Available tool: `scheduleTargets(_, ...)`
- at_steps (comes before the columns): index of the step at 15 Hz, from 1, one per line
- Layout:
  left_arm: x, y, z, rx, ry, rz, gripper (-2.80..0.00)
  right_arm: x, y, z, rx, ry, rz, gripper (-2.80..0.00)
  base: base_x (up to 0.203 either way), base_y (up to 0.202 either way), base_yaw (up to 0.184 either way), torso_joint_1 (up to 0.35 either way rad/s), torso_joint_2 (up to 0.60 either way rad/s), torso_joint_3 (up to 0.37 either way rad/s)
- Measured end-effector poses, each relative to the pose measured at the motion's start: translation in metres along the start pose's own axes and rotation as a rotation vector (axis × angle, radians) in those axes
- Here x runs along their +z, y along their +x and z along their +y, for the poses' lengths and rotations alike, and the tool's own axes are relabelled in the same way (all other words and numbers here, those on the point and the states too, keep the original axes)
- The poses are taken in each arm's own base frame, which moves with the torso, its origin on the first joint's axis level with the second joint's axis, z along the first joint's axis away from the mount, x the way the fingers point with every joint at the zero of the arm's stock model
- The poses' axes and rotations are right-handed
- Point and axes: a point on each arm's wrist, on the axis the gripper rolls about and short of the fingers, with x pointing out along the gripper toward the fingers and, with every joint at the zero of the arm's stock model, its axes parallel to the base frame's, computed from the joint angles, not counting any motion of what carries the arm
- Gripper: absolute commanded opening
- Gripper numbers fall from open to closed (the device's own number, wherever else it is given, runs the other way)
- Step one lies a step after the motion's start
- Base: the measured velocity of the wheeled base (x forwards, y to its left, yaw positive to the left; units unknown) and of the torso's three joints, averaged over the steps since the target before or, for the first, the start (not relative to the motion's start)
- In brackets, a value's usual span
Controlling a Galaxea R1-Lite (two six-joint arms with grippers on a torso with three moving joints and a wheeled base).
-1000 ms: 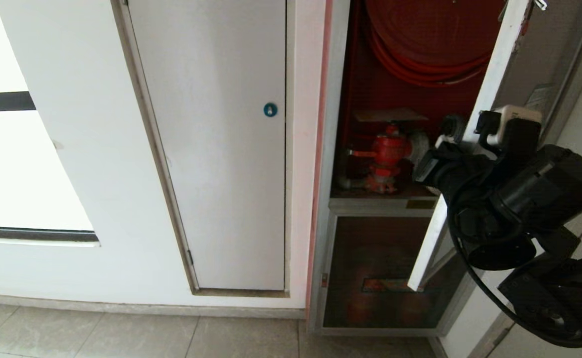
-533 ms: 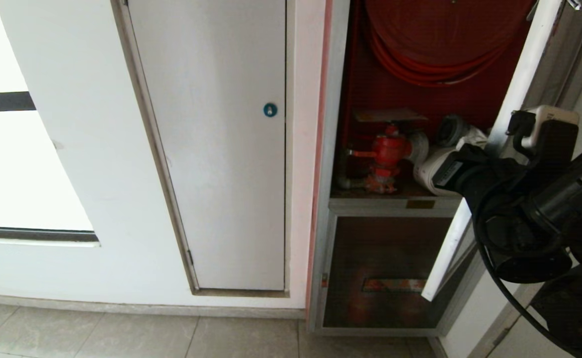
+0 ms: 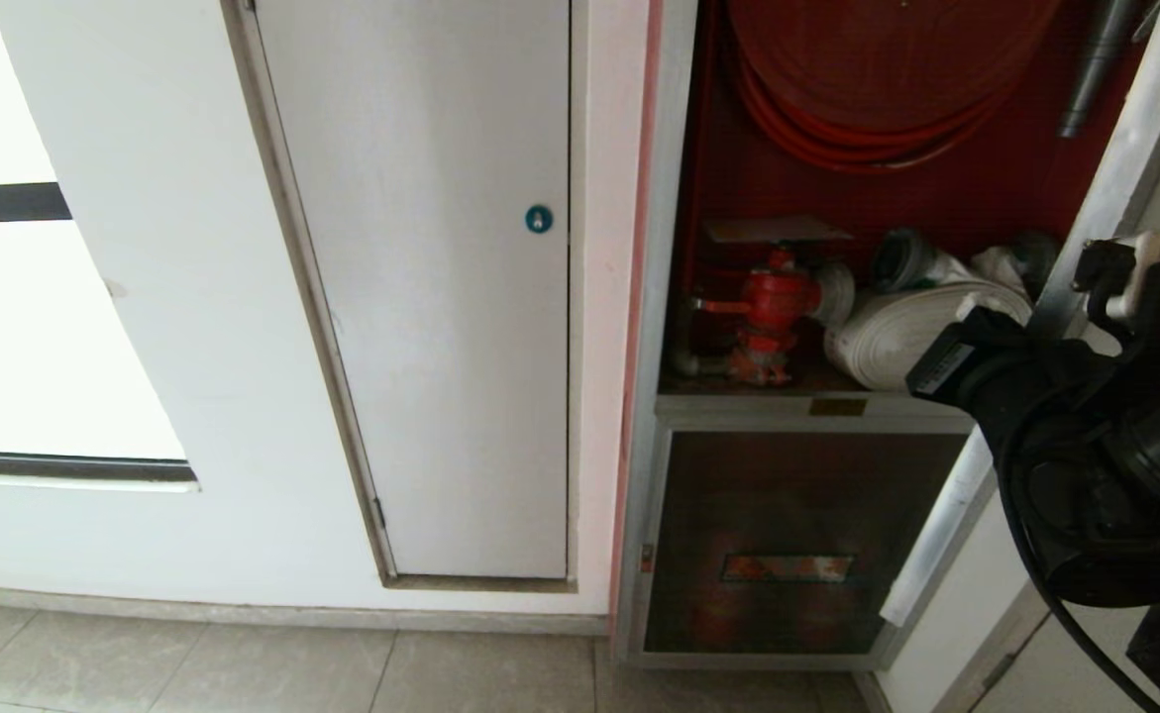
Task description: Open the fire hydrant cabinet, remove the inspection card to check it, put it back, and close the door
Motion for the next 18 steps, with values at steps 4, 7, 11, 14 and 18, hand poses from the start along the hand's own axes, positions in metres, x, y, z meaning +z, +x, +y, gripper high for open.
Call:
scheduleTargets(4, 0.000, 0.000, 0.000, -0.001, 0.000, 0.000, -2.80, 0.007, -0.005, -0.011, -0.021, 0.004, -0.012, -2.80, 0.000, 0.000, 0.000, 0.000, 0.00, 0.000)
scheduleTargets(7, 0.000, 0.000, 0.000, 0.000, 0.000, 0.000, -2.80, 0.007, -0.006, -0.025, -0.068, -0.011, -0.014, -2.80, 0.000, 0.000, 0.000, 0.000, 0.00, 0.000)
scheduleTargets(11, 0.000, 0.000, 0.000, 0.000, 0.000, 0.000, -2.80, 0.012, -0.011, -0.037, -0.101, -0.011, -0.024, -2.80, 0.000, 0.000, 0.000, 0.000, 0.00, 0.000)
scheduleTargets(14, 0.000, 0.000, 0.000, 0.000, 0.000, 0.000, -2.80, 0.017, -0.014, -0.048, -0.137, -0.012, -0.039, -2.80, 0.000, 0.000, 0.000, 0.000, 0.00, 0.000)
scheduleTargets(18, 0.000, 0.000, 0.000, 0.000, 0.000, 0.000, -2.80, 0.021, -0.011, -0.072, -0.249, -0.036, -0.066, -2.80, 0.000, 0.000, 0.000, 0.000, 0.00, 0.000)
